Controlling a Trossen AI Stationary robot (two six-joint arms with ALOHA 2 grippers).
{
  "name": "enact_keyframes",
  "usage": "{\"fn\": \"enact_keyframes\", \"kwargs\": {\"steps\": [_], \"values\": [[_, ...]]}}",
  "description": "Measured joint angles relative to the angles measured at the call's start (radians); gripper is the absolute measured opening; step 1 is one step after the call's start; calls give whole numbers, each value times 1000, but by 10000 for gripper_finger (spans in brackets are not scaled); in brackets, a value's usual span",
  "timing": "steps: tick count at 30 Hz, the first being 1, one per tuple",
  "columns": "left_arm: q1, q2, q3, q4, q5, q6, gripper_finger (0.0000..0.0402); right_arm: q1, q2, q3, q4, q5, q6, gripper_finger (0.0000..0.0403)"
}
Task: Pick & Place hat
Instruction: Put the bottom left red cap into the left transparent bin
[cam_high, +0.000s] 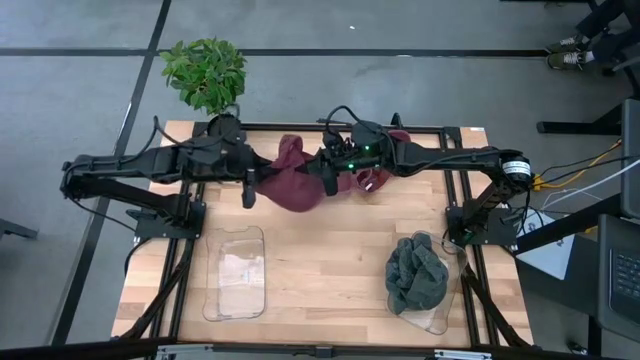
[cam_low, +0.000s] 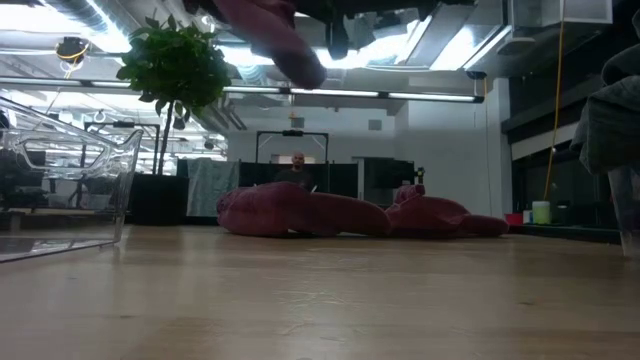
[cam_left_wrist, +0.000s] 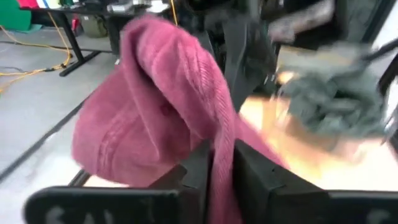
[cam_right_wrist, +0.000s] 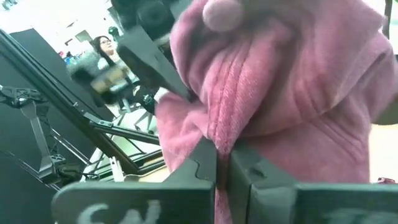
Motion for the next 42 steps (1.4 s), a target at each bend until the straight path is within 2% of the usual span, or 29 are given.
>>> {"fn": "enact_keyframes", "kwargs": {"steps": [11, 14, 18, 21, 28, 34, 42], "values": [[0, -67, 0, 51, -50, -183, 174, 31, 0, 0, -4, 37, -94, 11], [10, -69, 0, 59, -103, -293, 199, 40, 0, 1, -21, 78, -117, 11], [51, -58, 0, 58, -109, -438, 223, 47, 0, 1, -58, 140, -137, 11], [74, -50, 0, 62, -79, -461, 234, 52, 0, 1, -93, 171, -151, 11], [107, -11, 0, 152, -2, -462, 244, 60, 0, 2, -153, 173, -172, 11], [125, 41, 0, 155, 74, -461, 250, 59, 0, 2, -180, 177, -171, 11], [124, 91, 0, 148, 102, -485, 263, 59, 0, 2, -189, 191, -167, 11]]}}
